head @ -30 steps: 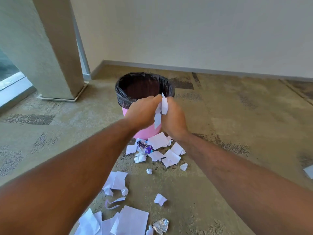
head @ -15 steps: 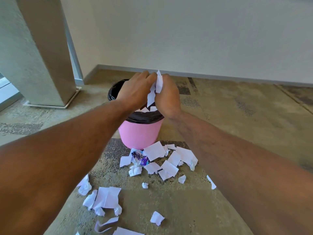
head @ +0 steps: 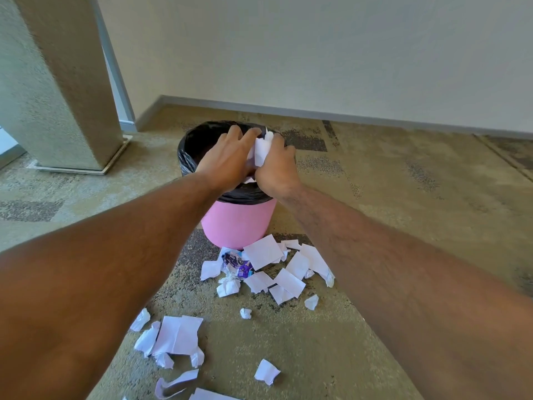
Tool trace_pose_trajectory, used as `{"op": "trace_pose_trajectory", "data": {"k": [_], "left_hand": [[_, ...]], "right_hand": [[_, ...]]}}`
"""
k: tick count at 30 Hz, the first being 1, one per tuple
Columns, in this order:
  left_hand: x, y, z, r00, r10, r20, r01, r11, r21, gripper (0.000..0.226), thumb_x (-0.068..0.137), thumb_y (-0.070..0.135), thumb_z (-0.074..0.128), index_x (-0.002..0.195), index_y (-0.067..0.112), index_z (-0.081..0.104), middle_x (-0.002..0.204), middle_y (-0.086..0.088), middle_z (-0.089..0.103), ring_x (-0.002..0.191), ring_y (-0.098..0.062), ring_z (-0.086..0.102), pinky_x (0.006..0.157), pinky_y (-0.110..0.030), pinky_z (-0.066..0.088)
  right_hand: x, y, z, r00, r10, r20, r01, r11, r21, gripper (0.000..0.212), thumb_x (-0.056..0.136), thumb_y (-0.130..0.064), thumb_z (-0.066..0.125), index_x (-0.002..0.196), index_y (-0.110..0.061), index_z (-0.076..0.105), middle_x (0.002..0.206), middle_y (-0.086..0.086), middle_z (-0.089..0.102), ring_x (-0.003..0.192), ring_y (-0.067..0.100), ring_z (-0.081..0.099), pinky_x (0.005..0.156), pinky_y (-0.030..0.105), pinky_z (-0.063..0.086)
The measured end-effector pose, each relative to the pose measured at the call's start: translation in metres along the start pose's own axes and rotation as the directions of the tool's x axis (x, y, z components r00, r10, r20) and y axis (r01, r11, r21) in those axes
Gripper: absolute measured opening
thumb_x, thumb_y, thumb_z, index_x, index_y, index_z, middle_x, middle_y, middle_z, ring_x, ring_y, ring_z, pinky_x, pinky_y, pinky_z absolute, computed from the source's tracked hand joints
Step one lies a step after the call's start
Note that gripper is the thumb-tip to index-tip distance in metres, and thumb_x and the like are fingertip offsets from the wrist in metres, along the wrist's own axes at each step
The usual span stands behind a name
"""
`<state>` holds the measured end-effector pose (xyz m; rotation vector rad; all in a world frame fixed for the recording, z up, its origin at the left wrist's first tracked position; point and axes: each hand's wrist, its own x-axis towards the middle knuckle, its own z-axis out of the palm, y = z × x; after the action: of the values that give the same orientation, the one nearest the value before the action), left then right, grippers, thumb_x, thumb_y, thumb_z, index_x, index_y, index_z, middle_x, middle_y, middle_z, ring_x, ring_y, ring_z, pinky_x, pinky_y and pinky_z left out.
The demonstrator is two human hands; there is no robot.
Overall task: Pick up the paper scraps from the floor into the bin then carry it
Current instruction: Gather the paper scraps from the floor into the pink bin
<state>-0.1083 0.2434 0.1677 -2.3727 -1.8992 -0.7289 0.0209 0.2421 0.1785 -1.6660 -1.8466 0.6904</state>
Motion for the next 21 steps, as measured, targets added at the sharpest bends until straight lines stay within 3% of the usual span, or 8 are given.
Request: {"op": "trace_pose_trajectory", "data": {"k": [4,8,12,16,21], "left_hand": [[0.0,-0.001,0.0,1.0,-0.008,0.029,0.009,1.0,-0.025,0.087,0.089,0.033,0.072,0.158,0.019,0.021,0.135,-0.02,0.046,0.12,-0.041,0.051,0.099,-0.05,0.047],[-0.001,-0.002,0.001,0.998,-0.008,0.057,0.009,1.0,-0.022,0.096,0.088,0.039,0.072,0.16,0.021,0.011,0.146,-0.019,0.041,0.14,-0.04,0.038,0.106,-0.058,0.042],[-0.004,0.004,-0.004,0.995,-0.012,0.102,0.007,0.999,0.051,0.106,0.089,0.035,0.072,0.16,0.025,-0.005,0.157,-0.019,0.027,0.15,-0.038,0.019,0.11,-0.07,0.029],[-0.013,0.013,-0.008,0.993,0.01,0.118,-0.013,1.0,0.023,0.096,0.094,0.028,0.063,0.16,0.023,-0.006,0.16,-0.016,0.023,0.153,-0.035,0.012,0.113,-0.07,0.024],[-0.049,0.031,-0.001,0.999,0.024,0.048,-0.022,0.999,-0.047,0.075,0.099,0.022,0.05,0.16,0.018,0.007,0.161,-0.013,0.025,0.153,-0.031,0.014,0.118,-0.064,0.019]], "right_hand": [[0.004,0.004,0.0,1.0,-0.024,-0.01,0.024,1.0,0.017,0.099,0.082,-0.012,0.073,0.158,-0.019,0.01,0.146,0.018,0.028,0.132,0.038,0.039,0.1,0.044,0.05],[0.003,0.01,0.0,0.998,-0.062,-0.004,0.063,0.998,0.033,0.1,0.086,-0.017,0.072,0.16,-0.019,0.005,0.162,0.011,0.013,0.15,0.033,0.019,0.116,0.046,0.037],[0.0,0.011,-0.005,0.996,-0.085,-0.014,0.086,0.995,0.058,0.096,0.087,-0.003,0.066,0.161,-0.018,0.007,0.167,0.006,0.006,0.155,0.027,0.007,0.122,0.045,0.027],[-0.007,0.01,-0.009,0.989,-0.145,-0.02,0.146,0.988,0.05,0.086,0.087,-0.001,0.058,0.161,-0.014,0.016,0.168,0.003,0.014,0.156,0.02,0.01,0.126,0.038,0.019],[-0.034,0.026,-0.006,0.97,-0.241,-0.039,0.239,0.97,-0.037,0.074,0.092,-0.004,0.057,0.159,-0.011,0.026,0.166,0.006,0.024,0.154,0.019,0.019,0.125,0.034,0.019]]}}
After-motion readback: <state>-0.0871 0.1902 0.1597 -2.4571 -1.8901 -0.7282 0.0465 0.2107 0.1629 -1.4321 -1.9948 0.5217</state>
